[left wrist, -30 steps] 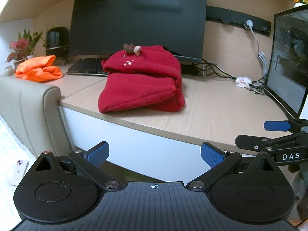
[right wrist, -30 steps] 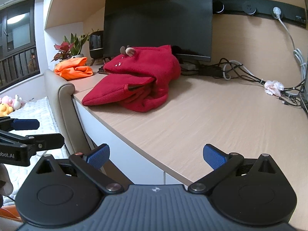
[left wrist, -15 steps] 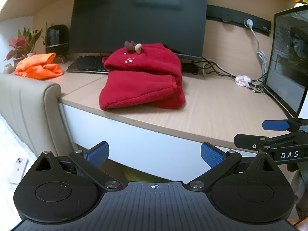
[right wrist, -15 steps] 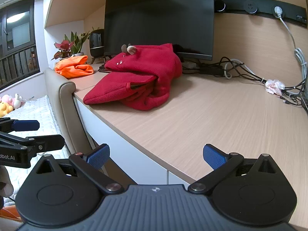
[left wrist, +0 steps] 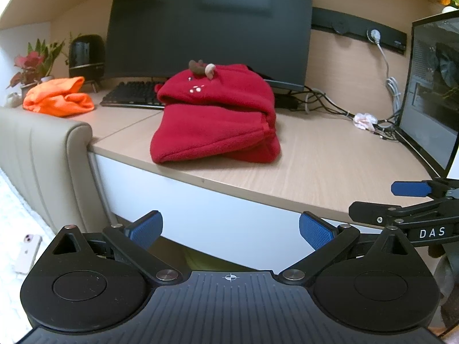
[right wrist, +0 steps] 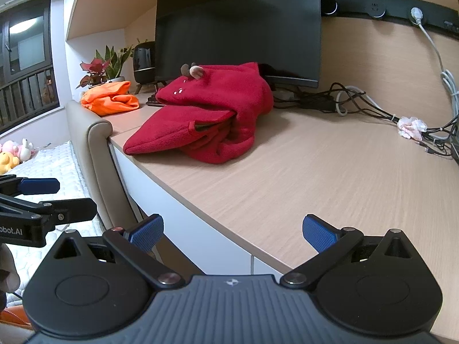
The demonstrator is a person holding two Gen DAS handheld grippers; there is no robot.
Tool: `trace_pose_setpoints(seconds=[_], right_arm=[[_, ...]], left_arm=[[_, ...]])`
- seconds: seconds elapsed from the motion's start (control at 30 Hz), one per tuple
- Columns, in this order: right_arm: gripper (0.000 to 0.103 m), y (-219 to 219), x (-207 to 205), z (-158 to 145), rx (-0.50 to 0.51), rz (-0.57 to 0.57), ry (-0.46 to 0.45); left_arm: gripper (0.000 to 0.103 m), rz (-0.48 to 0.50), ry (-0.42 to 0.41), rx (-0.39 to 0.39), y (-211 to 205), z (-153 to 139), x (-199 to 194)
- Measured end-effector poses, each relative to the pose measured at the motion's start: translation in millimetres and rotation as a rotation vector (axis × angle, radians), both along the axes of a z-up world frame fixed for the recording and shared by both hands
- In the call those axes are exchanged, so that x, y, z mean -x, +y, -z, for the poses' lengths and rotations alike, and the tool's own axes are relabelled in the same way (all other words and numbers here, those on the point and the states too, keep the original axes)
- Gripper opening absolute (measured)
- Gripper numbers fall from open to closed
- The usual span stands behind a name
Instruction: Fold clothes
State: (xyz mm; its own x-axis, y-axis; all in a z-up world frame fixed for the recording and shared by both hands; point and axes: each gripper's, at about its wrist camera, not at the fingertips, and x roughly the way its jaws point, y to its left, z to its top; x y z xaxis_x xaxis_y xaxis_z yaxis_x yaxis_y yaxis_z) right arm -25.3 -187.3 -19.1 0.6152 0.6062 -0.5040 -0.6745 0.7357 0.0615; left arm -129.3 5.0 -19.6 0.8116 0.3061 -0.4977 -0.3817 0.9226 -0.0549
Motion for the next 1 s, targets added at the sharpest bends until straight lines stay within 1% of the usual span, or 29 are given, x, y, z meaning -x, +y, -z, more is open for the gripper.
trace_pose_setpoints(seconds=[0.37,0.63,1.0], right_arm=[[0.103,1.9,-4.4,3.2,0.000,-0.006,0.008],[0.103,3.2,-5.8,3.7,-0.006,-0.009,0.006],[0.103,6.4,-7.2,5.3,0.004,-0.013,0.019]], left_arm=[[0.103,0.002,0.008,0.004,2.3,3.1,-2.7],[0.103,0.005,-0.005,0.013,5.3,3.9,-2.4],[0.103,-0.005,0.005,0.020,8.2,4.3,-3.9]])
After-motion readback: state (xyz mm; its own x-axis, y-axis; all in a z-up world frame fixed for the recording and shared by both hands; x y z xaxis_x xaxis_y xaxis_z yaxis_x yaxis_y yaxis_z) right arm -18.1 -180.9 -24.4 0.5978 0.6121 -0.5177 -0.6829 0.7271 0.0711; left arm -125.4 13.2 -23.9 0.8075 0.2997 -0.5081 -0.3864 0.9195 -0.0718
